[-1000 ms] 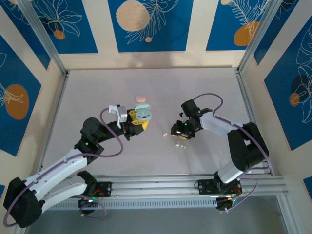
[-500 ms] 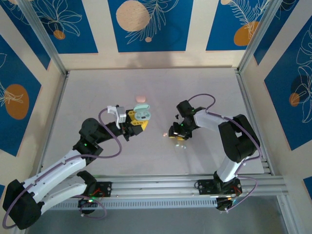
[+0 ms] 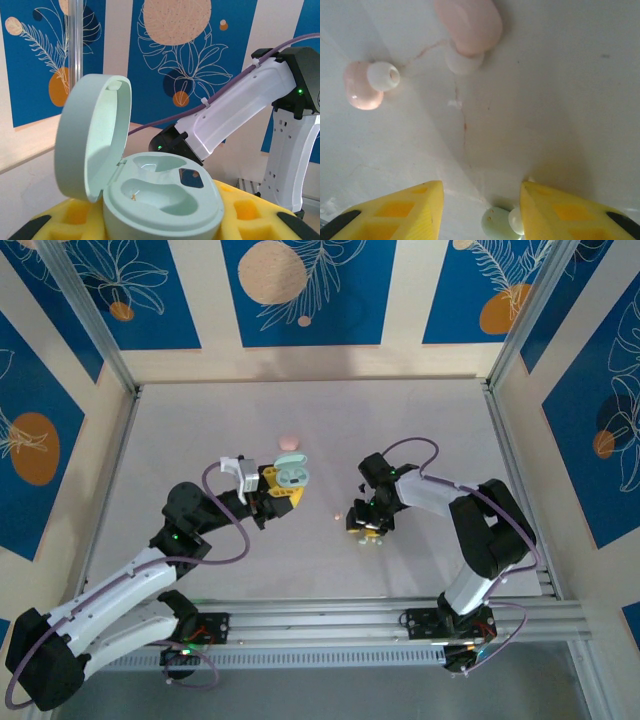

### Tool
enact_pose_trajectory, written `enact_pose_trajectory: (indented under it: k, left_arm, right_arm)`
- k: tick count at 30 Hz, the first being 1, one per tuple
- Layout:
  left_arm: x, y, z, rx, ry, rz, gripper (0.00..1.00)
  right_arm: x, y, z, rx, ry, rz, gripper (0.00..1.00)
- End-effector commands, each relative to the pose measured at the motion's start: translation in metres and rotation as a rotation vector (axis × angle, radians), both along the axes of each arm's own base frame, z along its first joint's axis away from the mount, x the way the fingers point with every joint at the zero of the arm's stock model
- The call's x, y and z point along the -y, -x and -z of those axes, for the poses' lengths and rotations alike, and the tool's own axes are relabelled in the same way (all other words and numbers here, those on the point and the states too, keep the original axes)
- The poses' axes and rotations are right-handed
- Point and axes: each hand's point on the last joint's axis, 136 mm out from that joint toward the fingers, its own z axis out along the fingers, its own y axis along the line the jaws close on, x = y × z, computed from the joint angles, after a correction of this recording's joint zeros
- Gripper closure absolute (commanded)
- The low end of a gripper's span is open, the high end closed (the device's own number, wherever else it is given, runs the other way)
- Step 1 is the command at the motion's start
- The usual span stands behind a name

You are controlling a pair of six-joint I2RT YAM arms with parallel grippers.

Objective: Insert the wireless bluetooth earbuds into the charging case

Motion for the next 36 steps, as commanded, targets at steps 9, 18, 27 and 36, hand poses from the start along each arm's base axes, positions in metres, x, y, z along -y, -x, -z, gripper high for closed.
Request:
enact_pose_trajectory:
  k: [9,18,27,36]
  left_arm:
    - [-0.002,0.005,-0.011,0.042,0.023,0.001,0.76]
    - [-0.002,0.005,-0.011,0.04,0.02,-0.002,0.76]
    - [-0.003,0.005,-0.01,0.039,0.018,-0.004,0.76]
    - [-0.002,0.005,-0.008,0.038,0.015,-0.004,0.76]
  right_arm:
    - [0.0,0.028,-0.005,-0.072,0.062,-0.015,0.55]
    - [0.004,0.02,-0.01,-0.019,0.174,-0.056,0.55]
    - [0.01,0.016,-0.002,-0.017,0.307,-0.068,0.62]
    - [0.005,0.015,0.0,-0.015,0.312,-0.09,0.68]
